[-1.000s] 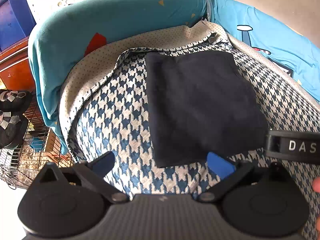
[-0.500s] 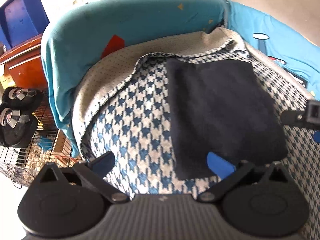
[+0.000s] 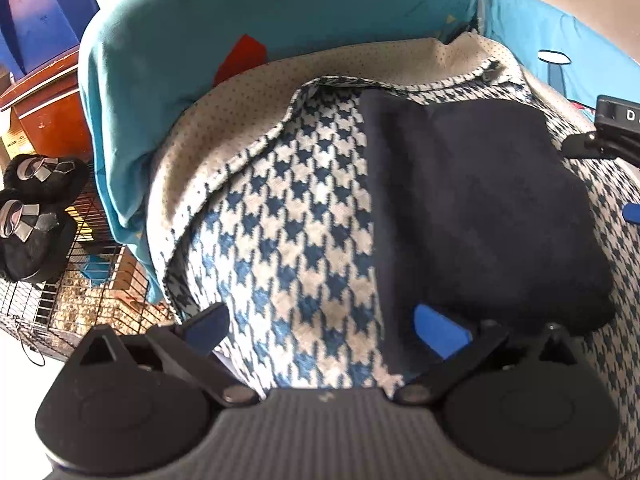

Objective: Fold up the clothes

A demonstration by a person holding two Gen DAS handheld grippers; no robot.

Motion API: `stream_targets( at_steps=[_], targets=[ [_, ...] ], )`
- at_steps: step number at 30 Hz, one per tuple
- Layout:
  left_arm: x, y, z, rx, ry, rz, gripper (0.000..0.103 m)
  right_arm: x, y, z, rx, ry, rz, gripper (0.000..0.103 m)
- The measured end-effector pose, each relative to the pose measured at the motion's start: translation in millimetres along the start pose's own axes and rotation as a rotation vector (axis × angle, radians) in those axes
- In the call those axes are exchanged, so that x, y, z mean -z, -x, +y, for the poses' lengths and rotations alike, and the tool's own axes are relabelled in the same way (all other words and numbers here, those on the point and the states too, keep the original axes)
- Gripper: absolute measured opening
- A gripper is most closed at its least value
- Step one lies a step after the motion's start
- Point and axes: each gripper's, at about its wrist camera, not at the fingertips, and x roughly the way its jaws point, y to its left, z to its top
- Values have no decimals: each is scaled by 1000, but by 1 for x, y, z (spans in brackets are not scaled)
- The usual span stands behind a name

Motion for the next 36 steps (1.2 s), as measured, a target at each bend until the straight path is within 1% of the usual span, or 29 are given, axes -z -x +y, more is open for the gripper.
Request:
stream_targets(
  at_steps=[5, 8, 11, 14, 16, 21, 25, 29, 33, 36],
  targets=[
    [-2, -8, 5, 1, 5, 10, 103, -9, -24, 2, 4, -23, 11, 103],
    [-1, -12, 5, 2, -1, 13, 103, -13, -37, 3, 28, -25, 22, 103],
    [0, -13, 4, -2, -10, 5, 103, -14, -52, 1, 82, -19, 36, 103],
    [3, -14, 5, -2, -8, 1, 103, -16, -61, -7, 87, -55, 52, 103],
    [5, -14, 7, 2, -2, -1, 103, -17, -67, -11, 87, -73, 63, 103],
    [5, -13, 8, 2, 10, 6, 103, -20, -66, -9, 111, -68, 46, 103],
    [5, -10, 5, -14, 7, -7, 103, -27, -51, -7, 52, -78, 8, 103],
    [4, -10, 6, -13, 12, -6, 103, -30, -45, 10, -15, -30, -5, 103],
    [4, -11, 7, -10, 13, -4, 103, -26, -63, 21, 46, 13, 26, 103],
    [5, -12, 8, -2, 19, 3, 103, -23, -75, 16, 63, -5, 38, 103]
  ],
)
